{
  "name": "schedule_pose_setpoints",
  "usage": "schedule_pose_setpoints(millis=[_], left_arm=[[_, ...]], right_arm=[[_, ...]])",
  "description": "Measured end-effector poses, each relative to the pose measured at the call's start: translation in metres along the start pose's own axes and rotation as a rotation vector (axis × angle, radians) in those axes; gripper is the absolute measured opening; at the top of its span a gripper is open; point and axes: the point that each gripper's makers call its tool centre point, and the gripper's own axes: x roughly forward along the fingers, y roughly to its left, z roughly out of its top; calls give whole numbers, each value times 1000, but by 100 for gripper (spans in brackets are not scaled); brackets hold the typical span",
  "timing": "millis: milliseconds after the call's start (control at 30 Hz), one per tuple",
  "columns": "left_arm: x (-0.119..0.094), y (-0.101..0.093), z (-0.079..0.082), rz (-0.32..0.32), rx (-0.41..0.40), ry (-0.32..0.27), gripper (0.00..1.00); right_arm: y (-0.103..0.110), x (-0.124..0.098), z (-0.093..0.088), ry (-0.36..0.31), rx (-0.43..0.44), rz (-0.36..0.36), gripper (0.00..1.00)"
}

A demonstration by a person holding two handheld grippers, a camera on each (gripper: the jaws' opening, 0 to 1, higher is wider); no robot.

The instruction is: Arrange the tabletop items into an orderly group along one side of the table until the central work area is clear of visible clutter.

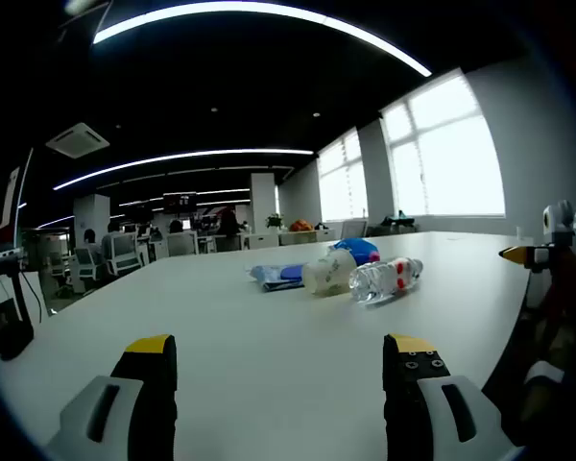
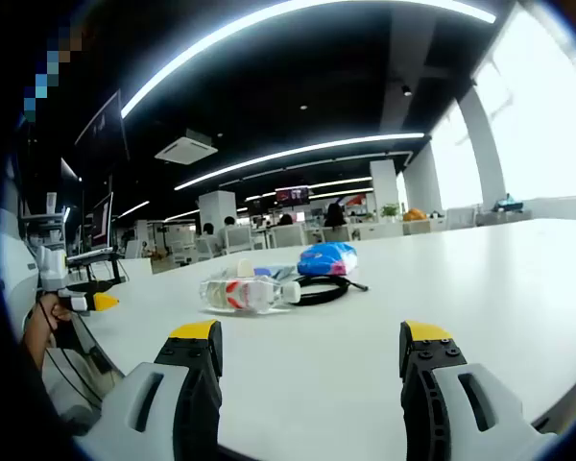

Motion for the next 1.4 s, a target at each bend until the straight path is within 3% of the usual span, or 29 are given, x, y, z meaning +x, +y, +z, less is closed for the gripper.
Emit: schedule_pose_setpoints(millis=[300, 733, 833, 967, 1100, 1400], left_arm=[[-3, 9, 7, 39, -26, -37, 87], [-3, 3, 6, 14, -15, -29, 85], [-4, 2, 12, 14, 34, -59, 80], [-2, 0, 15, 5, 14, -58, 80], [-3, -5, 27, -9, 31, -129, 80], [4, -15, 21, -34, 41, -85, 80]], right_arm=[[0, 1, -2, 10, -4, -5, 73], [5, 3, -2, 13, -11, 8, 72], [4, 2, -2, 16, -14, 6, 72], [5, 2, -1, 11, -13, 12, 71], [4, 3, -3, 23, -20, 9, 70], [1, 2, -7, 31, -9, 15, 69]])
